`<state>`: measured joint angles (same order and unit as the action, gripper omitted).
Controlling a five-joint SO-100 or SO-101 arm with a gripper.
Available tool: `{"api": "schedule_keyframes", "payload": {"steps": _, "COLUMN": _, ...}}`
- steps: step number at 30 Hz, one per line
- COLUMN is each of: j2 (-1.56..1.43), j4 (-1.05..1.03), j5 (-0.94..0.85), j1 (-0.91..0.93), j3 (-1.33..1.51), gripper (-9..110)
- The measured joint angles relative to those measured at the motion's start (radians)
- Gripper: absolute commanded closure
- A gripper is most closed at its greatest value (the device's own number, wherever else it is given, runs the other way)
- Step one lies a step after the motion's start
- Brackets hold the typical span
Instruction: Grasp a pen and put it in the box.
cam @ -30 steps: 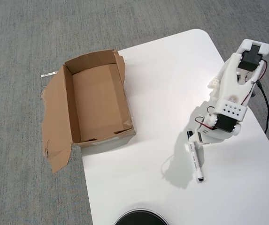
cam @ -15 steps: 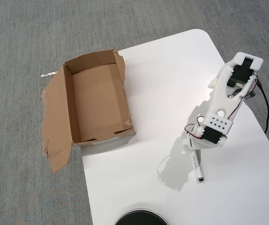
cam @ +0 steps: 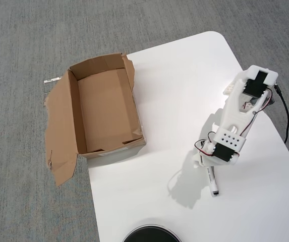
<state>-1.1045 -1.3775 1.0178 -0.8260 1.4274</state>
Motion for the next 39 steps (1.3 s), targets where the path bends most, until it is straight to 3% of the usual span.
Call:
{"api": "schedule_keyframes", "payload": {"steps": 12, "j2": 0.002, "j4": 0.000, "j5": 0.000, "j1": 0.000, "j3": 0.003, "gripper": 80}}
{"api": "schedule_keyframes", "payload": {"steps": 20, "j2": 0.002, "j4": 0.003, "j5": 0.000, "j1": 0.000, "j3": 0.002, "gripper": 102}}
{"api": "schedule_keyframes", "payload": {"steps": 39, "j2": 0.000, "j4": 0.002, "j5": 0.002, "j1": -0.002, "j3": 0.000, "gripper": 101}}
